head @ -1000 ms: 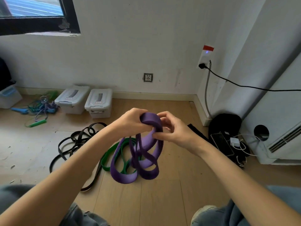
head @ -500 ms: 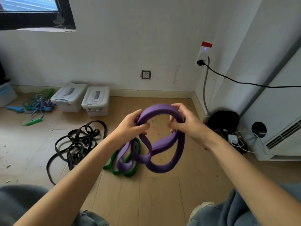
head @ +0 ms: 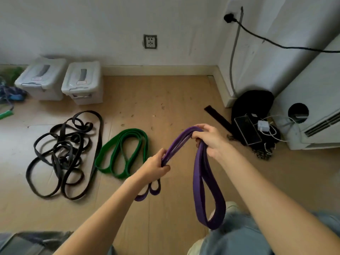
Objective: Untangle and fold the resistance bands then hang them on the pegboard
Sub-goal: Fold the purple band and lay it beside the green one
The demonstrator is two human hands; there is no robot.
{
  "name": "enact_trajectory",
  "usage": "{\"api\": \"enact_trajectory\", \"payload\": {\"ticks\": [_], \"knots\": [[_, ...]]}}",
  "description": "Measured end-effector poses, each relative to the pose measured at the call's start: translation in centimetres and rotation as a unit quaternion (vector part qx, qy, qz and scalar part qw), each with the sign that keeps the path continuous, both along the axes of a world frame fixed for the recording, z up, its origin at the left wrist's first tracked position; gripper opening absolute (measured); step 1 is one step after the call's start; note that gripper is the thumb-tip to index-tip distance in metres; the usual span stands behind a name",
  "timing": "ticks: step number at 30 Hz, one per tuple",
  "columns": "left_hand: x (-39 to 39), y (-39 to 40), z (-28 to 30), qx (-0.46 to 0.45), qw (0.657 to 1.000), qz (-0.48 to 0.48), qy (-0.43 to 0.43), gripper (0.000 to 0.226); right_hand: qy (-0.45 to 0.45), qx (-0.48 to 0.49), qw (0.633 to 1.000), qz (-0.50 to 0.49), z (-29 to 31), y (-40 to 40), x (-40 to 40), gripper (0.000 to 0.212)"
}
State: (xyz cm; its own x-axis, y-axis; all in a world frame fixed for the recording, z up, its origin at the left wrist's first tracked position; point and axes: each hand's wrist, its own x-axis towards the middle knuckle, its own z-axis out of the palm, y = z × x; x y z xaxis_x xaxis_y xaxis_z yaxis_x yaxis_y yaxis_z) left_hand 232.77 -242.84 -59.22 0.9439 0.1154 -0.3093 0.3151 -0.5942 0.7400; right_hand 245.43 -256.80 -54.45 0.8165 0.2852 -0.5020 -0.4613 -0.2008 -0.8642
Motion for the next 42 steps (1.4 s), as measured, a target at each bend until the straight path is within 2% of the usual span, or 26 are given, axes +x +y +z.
{"api": "enact_trajectory", "payload": {"ticks": [5,11,14,16,18,19,21,24,28,31,33,34,36,38,42], "knots": [[2.7,-1.7,-7.8,-0.024,0.997,0.077,0.006,0.043,0.002,-0.103,0.995,-0.019,-9.1,1.0,4.9,0.024],[9.0,-0.7,-13.8,-0.033,0.99,0.131,0.038,0.051,-0.084,-0.209,0.974,0.019,-17.2,4.6,11.4,0.027],[11.0,0.5,-15.8,0.009,0.99,0.131,0.048,0.049,-0.132,-0.257,0.952,0.098,-19.6,6.4,14.4,0.028],[11.2,1.1,-16.8,0.121,0.986,0.081,0.085,0.051,-0.172,-0.317,0.915,0.181,-20.9,7.0,15.3,0.029],[10.7,1.2,-17.7,0.266,0.956,0.034,0.118,0.059,-0.228,-0.385,0.853,0.268,-21.9,7.1,15.0,0.041],[10.4,1.1,-18.0,0.303,0.944,0.036,0.127,0.066,-0.246,-0.408,0.829,0.294,-22.2,6.9,14.3,0.051],[9.6,0.7,-18.3,0.309,0.937,0.079,0.14,0.081,-0.254,-0.441,0.805,0.306,-22.3,6.2,12.7,0.074],[8.6,-0.2,-18.3,0.303,0.93,0.12,0.169,0.099,-0.234,-0.494,0.784,0.293,-21.9,4.4,10.3,0.098],[8.3,-0.2,-17.0,0.287,0.917,0.142,0.238,0.103,-0.086,-0.538,0.79,0.283,-21.1,1.5,7.4,0.121],[8.8,-0.8,-15.9,0.208,0.94,0.121,0.241,0.089,-0.035,-0.515,0.822,0.241,-20.8,0.0,5.9,0.118],[8.5,-2.0,-15.7,0.145,0.964,0.07,0.212,0.086,-0.052,-0.446,0.863,0.233,-20.7,0.1,5.4,0.106],[8.2,-2.6,-15.7,0.112,0.973,0.054,0.196,0.087,-0.076,-0.422,0.869,0.245,-20.6,0.4,5.2,0.099],[7.8,-3.6,-15.8,0.055,0.983,0.05,0.166,0.091,-0.12,-0.407,0.865,0.268,-20.5,1.2,4.7,0.092],[7.8,-4.0,-16.0,0.022,0.987,0.06,0.144,0.091,-0.126,-0.41,0.862,0.269,-20.7,1.6,4.2,0.089],[8.2,-4.0,-16.0,0.017,0.991,0.056,0.124,0.084,-0.145,-0.442,0.842,0.274,-20.8,1.0,4.3,0.081]]}}
